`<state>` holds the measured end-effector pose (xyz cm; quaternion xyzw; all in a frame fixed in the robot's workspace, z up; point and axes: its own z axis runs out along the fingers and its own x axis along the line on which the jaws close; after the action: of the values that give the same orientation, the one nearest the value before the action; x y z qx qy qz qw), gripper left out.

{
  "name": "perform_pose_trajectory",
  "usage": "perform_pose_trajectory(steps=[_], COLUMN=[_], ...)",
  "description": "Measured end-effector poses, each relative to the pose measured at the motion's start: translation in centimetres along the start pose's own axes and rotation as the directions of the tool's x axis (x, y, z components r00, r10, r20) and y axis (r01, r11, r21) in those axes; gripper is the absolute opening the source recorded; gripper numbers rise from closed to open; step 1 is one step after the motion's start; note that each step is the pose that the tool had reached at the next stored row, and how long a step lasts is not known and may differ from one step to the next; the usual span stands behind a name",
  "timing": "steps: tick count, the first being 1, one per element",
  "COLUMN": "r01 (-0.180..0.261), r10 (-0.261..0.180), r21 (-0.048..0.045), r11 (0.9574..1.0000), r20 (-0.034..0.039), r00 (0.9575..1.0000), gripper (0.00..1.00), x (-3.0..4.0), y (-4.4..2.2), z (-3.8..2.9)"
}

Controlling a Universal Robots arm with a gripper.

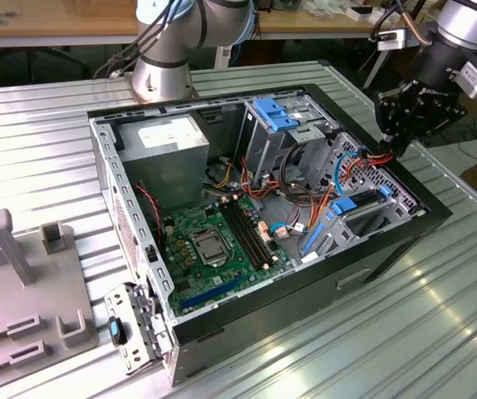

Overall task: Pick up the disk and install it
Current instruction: 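Insert the first disk wire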

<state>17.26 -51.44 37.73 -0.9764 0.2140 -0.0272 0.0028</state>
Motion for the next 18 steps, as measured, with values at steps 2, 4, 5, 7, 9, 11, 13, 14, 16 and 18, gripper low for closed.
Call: perform_pose_trajectory(steps=[2,4,5,7,9,11,13,14,16,18], r01=[0.018,0.039,0.055,0.082,0.111,0.149,0.206,0.226,0.241,0.239], r10=[-0.018,-0.039,-0.055,-0.082,-0.111,-0.149,-0.206,-0.226,-0.241,-0.239], r21=[0.0009,0.0020,0.0028,0.0043,0.0058,0.0079,0.0111,0.0122,0.0129,0.0129], r11=[0.9998,0.9993,0.9985,0.9966,0.9939,0.9888,0.9785,0.9741,0.9705,0.9709], r20=[0.0003,0.0006,0.0008,0.0012,0.0015,0.0020,0.0024,0.0025,0.0025,0.0023], r00=[0.9998,0.9993,0.9985,0.9966,0.9939,0.9889,0.9786,0.9742,0.9706,0.9710], gripper=[0.30,0.30,0.30,0.30,0.30,0.30,0.30,0.30,0.30,0.30], x=[0.17,0.33,0.42,0.48,0.53,0.57,0.59,0.64,1.00,1.52], y=[-0.08,-0.15,-0.20,-0.23,-0.25,-0.26,-0.28,-0.30,-0.48,-0.72], z=[0.01,0.02,0.02,0.04,0.06,0.11,0.17,0.20,0.30,0.41])
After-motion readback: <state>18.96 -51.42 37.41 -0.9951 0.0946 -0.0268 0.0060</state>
